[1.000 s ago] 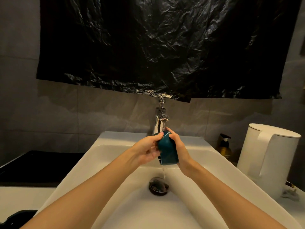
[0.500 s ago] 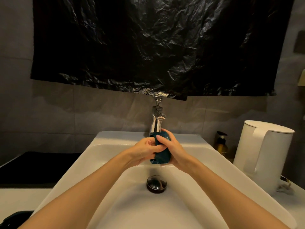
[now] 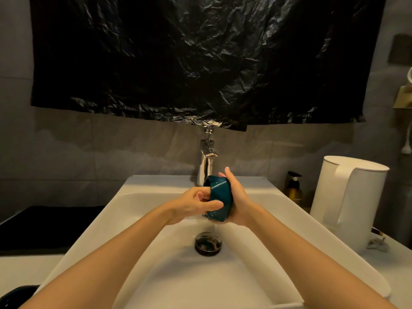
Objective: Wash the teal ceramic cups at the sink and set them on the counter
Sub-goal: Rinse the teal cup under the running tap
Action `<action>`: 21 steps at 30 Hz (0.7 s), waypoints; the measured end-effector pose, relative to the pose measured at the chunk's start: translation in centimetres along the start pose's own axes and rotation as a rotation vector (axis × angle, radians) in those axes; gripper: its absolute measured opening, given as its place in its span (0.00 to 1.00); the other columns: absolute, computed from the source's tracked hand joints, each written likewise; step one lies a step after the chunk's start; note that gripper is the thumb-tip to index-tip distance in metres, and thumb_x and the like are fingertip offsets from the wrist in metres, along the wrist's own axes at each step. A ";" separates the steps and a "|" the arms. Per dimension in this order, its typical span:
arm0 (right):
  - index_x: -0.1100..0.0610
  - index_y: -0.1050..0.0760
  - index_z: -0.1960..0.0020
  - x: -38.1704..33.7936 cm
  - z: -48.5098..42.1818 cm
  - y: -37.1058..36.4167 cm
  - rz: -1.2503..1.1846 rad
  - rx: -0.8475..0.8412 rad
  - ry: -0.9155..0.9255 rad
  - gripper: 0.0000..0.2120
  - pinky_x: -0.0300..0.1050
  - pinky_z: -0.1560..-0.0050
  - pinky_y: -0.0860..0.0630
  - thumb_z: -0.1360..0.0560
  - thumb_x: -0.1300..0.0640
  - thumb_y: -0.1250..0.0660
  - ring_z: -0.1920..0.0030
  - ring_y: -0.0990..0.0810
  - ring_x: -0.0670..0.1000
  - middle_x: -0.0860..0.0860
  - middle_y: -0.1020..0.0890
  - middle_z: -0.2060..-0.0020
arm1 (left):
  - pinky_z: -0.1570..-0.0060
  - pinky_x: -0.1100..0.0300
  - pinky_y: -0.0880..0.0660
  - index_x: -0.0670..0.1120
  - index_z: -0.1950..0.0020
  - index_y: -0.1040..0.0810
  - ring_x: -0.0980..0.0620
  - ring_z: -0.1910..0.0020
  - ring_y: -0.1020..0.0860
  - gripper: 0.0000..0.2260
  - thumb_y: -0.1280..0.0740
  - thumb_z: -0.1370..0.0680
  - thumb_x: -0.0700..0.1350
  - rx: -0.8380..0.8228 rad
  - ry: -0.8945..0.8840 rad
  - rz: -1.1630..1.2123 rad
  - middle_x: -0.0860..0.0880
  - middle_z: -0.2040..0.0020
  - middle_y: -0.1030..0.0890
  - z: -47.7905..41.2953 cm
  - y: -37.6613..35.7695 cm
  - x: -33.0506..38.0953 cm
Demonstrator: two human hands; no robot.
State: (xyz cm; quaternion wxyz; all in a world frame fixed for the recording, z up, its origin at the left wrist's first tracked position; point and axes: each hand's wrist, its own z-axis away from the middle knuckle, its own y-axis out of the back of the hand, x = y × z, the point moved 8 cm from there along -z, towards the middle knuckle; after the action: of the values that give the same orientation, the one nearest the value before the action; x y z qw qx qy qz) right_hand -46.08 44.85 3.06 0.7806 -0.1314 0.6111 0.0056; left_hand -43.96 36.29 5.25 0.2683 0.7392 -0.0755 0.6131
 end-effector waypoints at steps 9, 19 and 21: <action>0.47 0.25 0.47 -0.8 -0.8 -0.7 0.098 0.101 0.221 0.17 0.52 0.48 0.21 0.23 0.38 0.46 0.51 0.21 0.54 0.56 0.20 0.52 | 0.52 0.53 0.20 0.41 0.42 0.25 0.45 0.48 0.20 0.15 0.37 0.21 0.51 0.394 0.077 0.368 0.42 0.47 0.19 -0.7 0.5 0.1; 0.45 0.31 0.37 -1.0 -0.8 -2.2 0.117 0.037 0.276 0.20 0.49 0.51 0.20 0.24 0.36 0.44 0.46 0.21 0.53 0.54 0.22 0.43 | 0.61 0.56 0.23 0.44 0.42 0.26 0.47 0.56 0.22 0.23 0.47 0.20 0.61 0.667 0.201 0.364 0.44 0.53 0.21 0.2 2.4 -0.7; 0.40 0.35 0.36 -1.6 0.0 -2.0 0.256 0.021 0.325 0.20 0.46 0.53 0.22 0.25 0.34 0.43 0.46 0.25 0.49 0.49 0.25 0.41 | 0.58 0.55 0.22 0.43 0.42 0.25 0.46 0.54 0.21 0.25 0.45 0.21 0.62 0.665 0.223 0.372 0.44 0.52 0.20 0.4 3.1 -1.2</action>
State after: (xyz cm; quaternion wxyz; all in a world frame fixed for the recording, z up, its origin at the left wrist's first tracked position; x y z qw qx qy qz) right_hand -46.18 43.10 5.00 0.6659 -0.0439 0.7408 0.0770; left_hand -45.26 33.27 5.05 -0.0947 0.6883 0.0240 0.7188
